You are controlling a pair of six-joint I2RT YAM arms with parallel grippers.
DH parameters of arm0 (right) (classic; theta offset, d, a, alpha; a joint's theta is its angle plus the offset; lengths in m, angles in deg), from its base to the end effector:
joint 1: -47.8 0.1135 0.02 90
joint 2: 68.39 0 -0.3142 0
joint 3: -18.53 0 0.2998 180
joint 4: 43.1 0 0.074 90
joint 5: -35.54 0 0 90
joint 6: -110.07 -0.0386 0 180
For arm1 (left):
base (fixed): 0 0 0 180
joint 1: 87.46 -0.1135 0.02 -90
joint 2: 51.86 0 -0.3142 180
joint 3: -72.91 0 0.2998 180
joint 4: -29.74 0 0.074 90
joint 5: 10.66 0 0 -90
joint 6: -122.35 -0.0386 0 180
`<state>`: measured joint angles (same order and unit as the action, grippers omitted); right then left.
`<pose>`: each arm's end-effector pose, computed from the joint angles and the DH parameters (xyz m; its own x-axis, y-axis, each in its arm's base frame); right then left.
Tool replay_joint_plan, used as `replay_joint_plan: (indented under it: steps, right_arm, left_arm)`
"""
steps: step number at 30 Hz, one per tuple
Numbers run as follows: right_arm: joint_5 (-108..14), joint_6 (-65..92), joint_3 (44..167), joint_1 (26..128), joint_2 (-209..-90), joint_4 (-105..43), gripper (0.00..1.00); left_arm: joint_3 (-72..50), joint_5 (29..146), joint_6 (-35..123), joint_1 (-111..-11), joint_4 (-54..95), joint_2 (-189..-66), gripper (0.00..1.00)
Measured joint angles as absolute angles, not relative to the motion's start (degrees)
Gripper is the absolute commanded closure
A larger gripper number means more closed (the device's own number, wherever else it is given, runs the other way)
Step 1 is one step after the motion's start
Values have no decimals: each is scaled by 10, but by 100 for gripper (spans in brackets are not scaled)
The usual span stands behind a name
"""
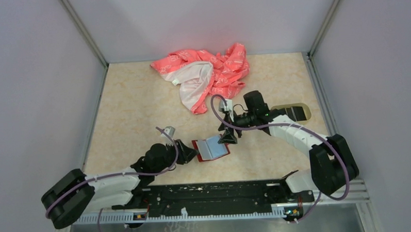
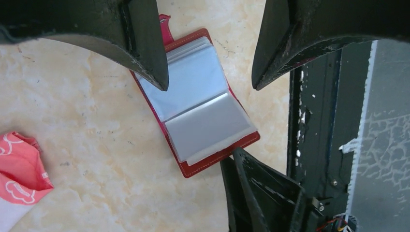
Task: Put the credit cards into the card holder
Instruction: Open the card holder at the center of the board.
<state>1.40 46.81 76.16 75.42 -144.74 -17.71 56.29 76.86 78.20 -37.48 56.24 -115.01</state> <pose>0.2497 0.1667 0.2560 -0.1968 -0.3880 -0.9004 -0.9801 0.0528 0.1914 0.1235 -0.1445 0.1377 -0.6836 -0.3006 -0.6650 0.3567 0.6574 -0.6638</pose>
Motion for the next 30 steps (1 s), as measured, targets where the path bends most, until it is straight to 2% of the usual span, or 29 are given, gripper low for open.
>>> replay_joint_plan:
  steps: [6, 11, 15, 18, 21, 24, 28, 30]
  right_arm:
    - [-15, 454, 762, 754, -1482, -187, 45]
    - [-42, 440, 762, 767, -1484, -198, 56]
    - [-68, 423, 762, 786, -1493, -212, 68]
    - [-89, 402, 762, 792, -1510, -224, 77]
    - [-115, 382, 762, 792, -1529, -223, 81]
    - [-140, 369, 763, 792, -1539, -221, 82]
    - [-168, 363, 770, 792, -1551, -216, 85]
    - [-186, 360, 772, 792, -1554, -216, 86]
  left_arm:
    - [563, 748, 771, -377, 482, -1014, 51]
    - [553, 739, 761, -378, 383, -865, 43]
    - [547, 747, 766, -379, 357, -755, 45]
    - [547, 769, 784, -379, 386, -729, 49]
    - [544, 806, 804, -379, 425, -777, 56]
    - [503, 853, 817, -379, 434, -897, 63]
    - [405, 886, 825, -371, 426, -1089, 65]
    - [376, 881, 824, -366, 408, -1146, 65]
